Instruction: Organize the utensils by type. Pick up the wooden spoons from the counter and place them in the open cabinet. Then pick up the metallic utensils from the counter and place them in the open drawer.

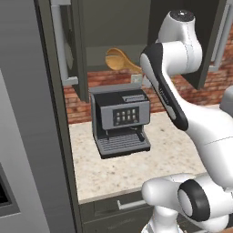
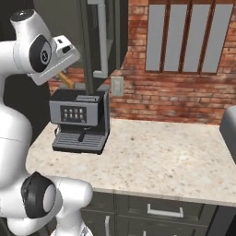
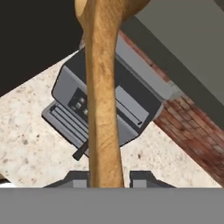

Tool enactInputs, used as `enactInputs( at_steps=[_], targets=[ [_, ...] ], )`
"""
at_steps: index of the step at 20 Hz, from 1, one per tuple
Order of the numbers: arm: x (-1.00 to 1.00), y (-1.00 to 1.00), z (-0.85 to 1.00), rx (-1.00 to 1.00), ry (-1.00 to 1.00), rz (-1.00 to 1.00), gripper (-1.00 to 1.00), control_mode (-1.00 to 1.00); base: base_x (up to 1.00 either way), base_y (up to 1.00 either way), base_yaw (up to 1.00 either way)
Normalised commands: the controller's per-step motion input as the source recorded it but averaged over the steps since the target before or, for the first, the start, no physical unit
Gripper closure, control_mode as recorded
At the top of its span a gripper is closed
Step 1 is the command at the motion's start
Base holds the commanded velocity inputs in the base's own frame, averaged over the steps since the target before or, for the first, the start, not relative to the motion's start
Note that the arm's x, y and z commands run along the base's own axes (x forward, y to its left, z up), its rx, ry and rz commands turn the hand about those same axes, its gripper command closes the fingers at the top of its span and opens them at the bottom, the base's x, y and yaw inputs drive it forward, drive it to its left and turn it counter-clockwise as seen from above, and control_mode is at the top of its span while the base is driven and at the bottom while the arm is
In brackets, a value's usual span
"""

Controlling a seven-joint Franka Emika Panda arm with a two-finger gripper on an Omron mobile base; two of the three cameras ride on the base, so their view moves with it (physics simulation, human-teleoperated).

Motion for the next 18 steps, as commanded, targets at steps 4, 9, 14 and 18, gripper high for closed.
enactInputs(
  at_steps=[4, 9, 14, 18],
  targets=[
    [0.0, 0.1, 0.03, 0.0, -0.05, 0.02, 1.0, -1.0, 0.0, 0.0, 0.0],
    [0.1, 0.01, 0.13, 0.0, -0.11, 0.04, 1.0, -1.0, 0.0, 0.0, 0.0],
    [0.13, 0.02, 0.08, 0.0, -0.22, 0.04, 1.0, -1.0, 0.0, 0.0, 0.0],
    [0.25, 0.01, 0.05, 0.0, -0.09, 0.05, 1.0, -1.0, 0.0, 0.0, 0.0]
  ],
)
